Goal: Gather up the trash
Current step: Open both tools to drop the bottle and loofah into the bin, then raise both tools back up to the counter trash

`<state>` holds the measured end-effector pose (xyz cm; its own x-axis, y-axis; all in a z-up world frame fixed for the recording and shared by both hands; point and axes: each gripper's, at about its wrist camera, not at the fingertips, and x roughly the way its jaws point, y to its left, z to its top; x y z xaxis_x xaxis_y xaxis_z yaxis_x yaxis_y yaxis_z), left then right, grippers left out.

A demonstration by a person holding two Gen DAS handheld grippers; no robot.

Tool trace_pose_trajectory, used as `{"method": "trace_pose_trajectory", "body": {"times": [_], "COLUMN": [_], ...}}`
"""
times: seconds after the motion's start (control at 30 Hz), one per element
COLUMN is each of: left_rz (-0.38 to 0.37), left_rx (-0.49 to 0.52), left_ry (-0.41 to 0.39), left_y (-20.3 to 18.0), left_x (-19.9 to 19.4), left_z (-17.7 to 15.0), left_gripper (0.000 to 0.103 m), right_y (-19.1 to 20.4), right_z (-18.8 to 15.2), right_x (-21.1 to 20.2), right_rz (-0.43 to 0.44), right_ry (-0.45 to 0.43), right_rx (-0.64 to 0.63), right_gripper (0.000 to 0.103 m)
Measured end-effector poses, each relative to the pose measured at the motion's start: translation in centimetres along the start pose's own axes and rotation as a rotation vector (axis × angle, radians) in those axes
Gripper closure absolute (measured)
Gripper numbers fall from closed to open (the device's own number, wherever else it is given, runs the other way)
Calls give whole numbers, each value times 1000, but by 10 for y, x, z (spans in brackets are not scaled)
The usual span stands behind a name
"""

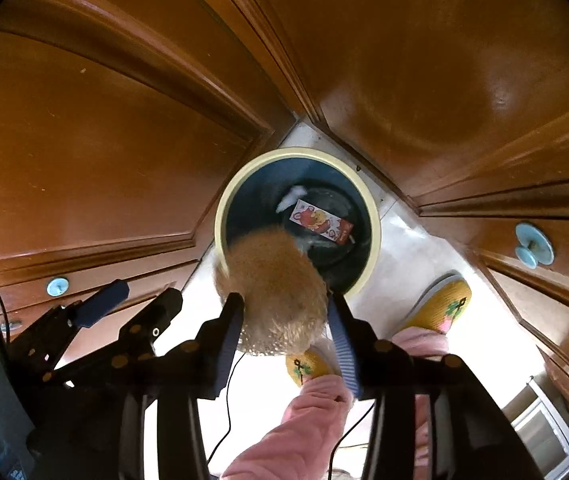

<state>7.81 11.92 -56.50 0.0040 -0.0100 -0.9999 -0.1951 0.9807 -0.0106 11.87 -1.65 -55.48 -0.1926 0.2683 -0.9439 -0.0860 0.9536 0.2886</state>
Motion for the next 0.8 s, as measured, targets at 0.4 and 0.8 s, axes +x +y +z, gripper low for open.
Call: {"method": "trace_pose_trajectory", "body": {"times": [0.4,0.8], "left_rz": [-60,-154], "left_rx": [59,203], "left_ry": [-159,-373], "left_y": [-16,-61], "left_x": [-165,-341], "left_z": [-21,-42], "left_gripper": [45,45], "right_y": [30,39], "right_z": [-49,-101], "right_x": [-154,-321], "right_rz": [43,100], "right_ry": [-121,-343], "right_rx": [-69,-96], "right_gripper": [59,59]}}
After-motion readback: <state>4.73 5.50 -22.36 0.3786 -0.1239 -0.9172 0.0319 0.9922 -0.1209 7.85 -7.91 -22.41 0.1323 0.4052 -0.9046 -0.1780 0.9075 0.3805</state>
